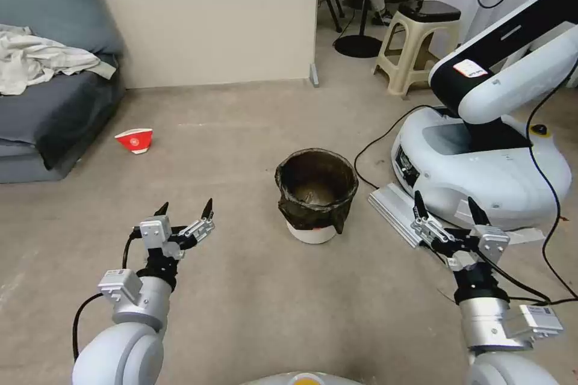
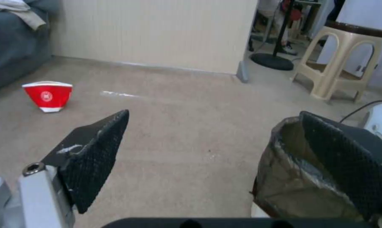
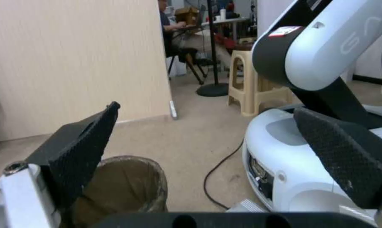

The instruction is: Pick up the trash can from the floor.

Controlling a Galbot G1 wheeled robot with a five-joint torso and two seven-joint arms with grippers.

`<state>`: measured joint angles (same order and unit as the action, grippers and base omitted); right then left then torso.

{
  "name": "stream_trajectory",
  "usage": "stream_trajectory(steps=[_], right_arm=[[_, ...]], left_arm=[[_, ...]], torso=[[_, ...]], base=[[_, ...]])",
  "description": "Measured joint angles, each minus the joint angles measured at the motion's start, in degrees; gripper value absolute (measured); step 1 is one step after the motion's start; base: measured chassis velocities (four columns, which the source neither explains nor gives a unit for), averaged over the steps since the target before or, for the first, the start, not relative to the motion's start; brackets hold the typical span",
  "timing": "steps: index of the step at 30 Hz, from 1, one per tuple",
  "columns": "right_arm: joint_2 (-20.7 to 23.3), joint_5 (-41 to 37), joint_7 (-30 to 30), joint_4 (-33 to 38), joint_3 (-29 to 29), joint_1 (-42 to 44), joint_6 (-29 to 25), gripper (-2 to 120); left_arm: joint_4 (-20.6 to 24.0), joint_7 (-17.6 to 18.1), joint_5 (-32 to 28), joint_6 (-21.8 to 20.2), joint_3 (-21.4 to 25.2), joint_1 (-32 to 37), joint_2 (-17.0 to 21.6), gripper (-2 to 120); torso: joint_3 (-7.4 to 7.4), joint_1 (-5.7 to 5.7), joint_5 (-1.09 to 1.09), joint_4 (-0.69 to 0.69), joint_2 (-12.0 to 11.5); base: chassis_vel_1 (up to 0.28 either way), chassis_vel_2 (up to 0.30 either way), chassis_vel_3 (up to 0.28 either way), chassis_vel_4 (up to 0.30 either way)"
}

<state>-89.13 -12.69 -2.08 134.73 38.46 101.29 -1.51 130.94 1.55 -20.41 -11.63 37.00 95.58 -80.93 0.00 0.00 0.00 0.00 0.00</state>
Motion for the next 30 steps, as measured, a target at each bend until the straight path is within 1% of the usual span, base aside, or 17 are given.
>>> stream_trajectory(steps=[8, 30], right_arm=[[-0.06, 0.2, 0.0, 0.49, 0.34, -0.32, 0.32, 100], [-0.12, 0.24, -0.06, 0.62, 0.41, -0.23, 0.38, 100]], left_arm=[[1.15, 0.0, -0.15, -0.92, 0.35, 0.3, 0.52, 100], [1.18, 0.01, -0.25, -1.0, 0.46, 0.33, 0.74, 100]], torso=[[0.0, 0.0, 0.0, 0.0, 0.0], [0.0, 0.0, 0.0, 0.01, 0.0]], base=[[-0.085, 0.089, 0.081, -0.087], [-0.091, 0.09, 0.085, -0.093]])
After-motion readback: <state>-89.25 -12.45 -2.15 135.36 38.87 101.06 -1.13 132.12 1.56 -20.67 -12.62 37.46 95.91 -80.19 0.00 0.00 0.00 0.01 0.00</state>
